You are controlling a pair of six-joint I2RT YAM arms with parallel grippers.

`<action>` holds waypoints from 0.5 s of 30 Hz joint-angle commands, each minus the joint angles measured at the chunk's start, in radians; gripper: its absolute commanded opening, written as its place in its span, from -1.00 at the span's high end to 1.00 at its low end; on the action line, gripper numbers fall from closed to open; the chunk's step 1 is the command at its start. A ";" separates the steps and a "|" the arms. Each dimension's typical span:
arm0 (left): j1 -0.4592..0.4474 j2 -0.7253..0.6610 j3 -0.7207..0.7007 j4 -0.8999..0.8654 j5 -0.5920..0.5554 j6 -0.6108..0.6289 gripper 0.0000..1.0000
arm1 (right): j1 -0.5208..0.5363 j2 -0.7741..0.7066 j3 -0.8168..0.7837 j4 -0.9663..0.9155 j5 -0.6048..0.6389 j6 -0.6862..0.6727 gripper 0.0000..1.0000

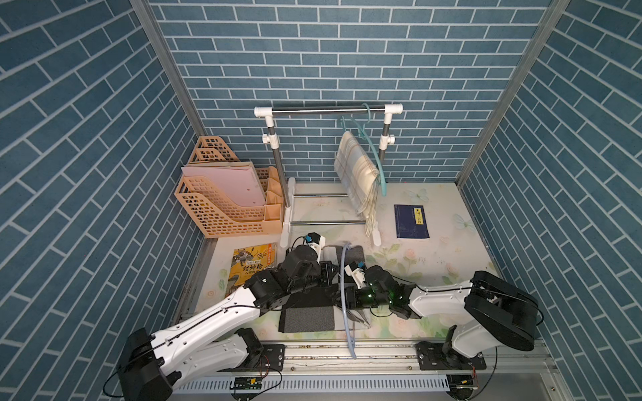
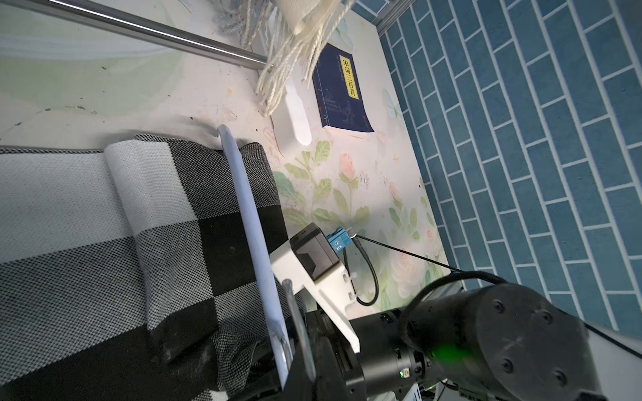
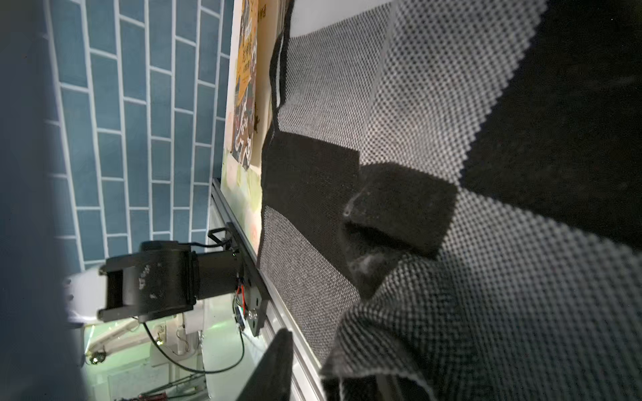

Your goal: Hang the scarf on the hanger

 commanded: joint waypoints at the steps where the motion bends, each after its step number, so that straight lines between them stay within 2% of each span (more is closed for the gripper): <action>1: -0.006 -0.013 -0.015 0.020 0.001 0.002 1.00 | 0.012 -0.117 0.034 -0.133 0.044 -0.080 -0.03; 9: -0.006 -0.018 -0.022 0.017 -0.003 0.006 1.00 | 0.001 -0.346 0.070 -0.424 0.144 -0.201 -0.14; 12: -0.006 -0.017 -0.023 0.018 -0.001 0.006 1.00 | -0.018 -0.412 0.079 -0.504 0.197 -0.243 -0.14; 15: -0.006 -0.013 -0.019 0.017 -0.002 0.005 1.00 | -0.077 -0.458 0.046 -0.552 0.262 -0.253 -0.06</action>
